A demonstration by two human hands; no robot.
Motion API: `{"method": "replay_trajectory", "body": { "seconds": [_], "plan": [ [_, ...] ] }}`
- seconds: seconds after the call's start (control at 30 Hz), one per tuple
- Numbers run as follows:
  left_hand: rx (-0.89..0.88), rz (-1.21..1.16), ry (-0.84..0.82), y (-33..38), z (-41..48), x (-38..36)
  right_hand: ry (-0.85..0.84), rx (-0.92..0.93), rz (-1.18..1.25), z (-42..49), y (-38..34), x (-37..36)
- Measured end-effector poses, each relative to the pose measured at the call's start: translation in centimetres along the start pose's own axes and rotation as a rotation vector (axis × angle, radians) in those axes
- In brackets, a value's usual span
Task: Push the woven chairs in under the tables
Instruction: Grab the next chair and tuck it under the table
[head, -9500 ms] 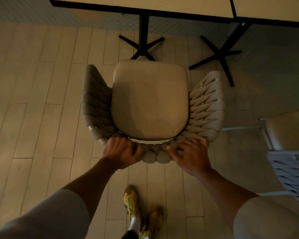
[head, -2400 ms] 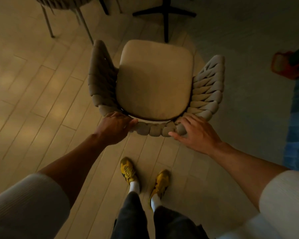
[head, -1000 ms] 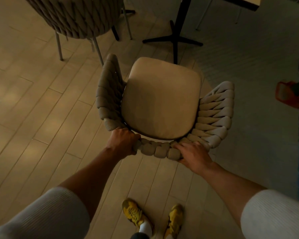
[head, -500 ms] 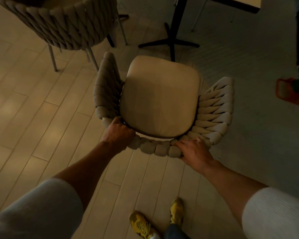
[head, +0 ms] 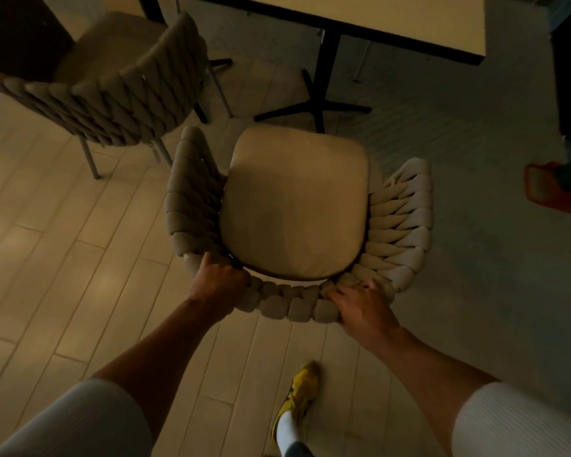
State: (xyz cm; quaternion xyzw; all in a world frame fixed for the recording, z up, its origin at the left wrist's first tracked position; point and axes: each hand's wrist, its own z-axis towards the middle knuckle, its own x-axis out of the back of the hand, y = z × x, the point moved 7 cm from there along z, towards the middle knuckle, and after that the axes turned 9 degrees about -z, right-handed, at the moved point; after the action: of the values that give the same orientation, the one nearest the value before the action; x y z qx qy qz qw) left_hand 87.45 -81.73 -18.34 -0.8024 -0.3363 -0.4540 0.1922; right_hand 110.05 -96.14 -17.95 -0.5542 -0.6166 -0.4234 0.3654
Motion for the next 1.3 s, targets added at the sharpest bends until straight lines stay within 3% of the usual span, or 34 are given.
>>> {"method": "replay_trajectory", "body": {
  "seconds": [0.8, 1.3],
  "plan": [
    [-0.121, 0.090, -0.038, -5.7, 11.2, 7.9, 0.057, -0.080, 0.130, 11.7, 4.5, 5.6],
    [-0.251, 0.113, -0.035, -8.3, 17.1, 11.3, -0.016, -0.140, 0.075, 17.3, 6.5, 7.8]
  ]
}}
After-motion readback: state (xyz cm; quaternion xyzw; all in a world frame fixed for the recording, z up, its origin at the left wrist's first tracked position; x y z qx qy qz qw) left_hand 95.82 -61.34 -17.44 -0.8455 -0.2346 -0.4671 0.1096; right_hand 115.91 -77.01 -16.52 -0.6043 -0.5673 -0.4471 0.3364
